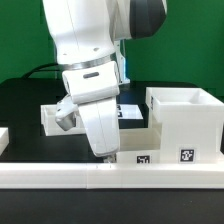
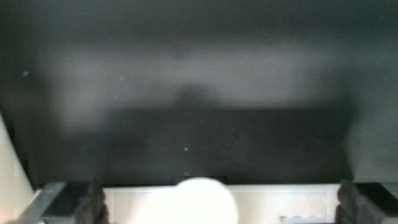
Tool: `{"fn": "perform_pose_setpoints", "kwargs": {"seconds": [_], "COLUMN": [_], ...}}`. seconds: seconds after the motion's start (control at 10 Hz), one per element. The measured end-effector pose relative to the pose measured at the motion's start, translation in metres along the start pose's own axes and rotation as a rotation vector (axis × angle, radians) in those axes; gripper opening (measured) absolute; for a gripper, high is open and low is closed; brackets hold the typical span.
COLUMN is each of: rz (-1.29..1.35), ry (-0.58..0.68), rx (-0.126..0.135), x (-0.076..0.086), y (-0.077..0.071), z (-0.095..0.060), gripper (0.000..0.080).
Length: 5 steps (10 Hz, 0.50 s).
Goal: Assemble drawer
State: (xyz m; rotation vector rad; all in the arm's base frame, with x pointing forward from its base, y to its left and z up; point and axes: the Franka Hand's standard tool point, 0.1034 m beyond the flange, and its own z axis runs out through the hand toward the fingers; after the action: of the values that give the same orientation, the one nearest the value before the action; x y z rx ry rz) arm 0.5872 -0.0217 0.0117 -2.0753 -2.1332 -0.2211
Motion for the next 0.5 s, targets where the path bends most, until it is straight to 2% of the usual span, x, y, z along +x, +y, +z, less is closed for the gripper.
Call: {"fn": "perform_pose_setpoints", "kwargs": {"seconds": [0.3, 0.5], "rz": [0.060, 0.046], "ry": [-0.004, -0.011], "rx": [-0.005, 0.002], "x": [0.0056, 0.0044], "y": [0.0002, 0.0014], "z": [0.0019, 0.0013], "gripper": [0.0649, 0.0649]}}
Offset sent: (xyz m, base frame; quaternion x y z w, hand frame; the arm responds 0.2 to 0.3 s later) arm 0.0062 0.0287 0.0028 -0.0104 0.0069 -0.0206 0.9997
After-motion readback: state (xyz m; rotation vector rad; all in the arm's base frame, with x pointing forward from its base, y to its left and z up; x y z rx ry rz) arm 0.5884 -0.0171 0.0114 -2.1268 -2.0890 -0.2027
